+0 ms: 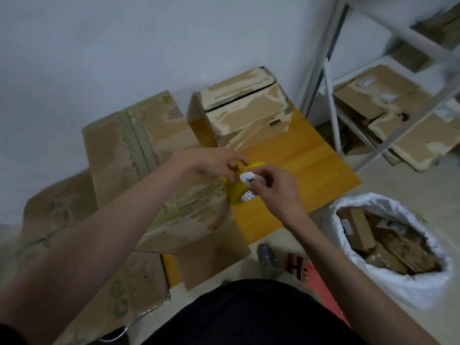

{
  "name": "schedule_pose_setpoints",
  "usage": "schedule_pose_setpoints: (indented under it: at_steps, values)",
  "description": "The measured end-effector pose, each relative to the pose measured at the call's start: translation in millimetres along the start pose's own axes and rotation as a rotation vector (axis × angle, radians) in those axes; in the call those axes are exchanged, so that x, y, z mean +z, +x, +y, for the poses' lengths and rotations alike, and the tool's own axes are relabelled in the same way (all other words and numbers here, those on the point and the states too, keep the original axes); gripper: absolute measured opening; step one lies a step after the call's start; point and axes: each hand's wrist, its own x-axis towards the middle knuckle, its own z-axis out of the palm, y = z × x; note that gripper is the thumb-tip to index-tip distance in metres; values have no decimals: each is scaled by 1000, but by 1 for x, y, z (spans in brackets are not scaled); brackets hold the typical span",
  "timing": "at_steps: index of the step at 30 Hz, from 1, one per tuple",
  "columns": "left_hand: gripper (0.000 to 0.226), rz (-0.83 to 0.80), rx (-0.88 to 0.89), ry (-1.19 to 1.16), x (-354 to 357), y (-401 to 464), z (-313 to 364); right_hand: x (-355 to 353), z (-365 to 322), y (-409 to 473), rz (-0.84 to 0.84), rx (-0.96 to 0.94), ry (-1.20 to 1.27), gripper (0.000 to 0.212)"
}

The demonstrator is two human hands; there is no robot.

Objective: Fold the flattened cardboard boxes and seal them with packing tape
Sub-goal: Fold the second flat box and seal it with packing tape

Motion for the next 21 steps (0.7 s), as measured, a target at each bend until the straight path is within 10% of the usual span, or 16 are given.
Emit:
schedule_pose_setpoints:
  at_steps: [21]
  values:
    - [48,21,64,-125,4,0,-4,28,-9,-5,-149,25,-271,10]
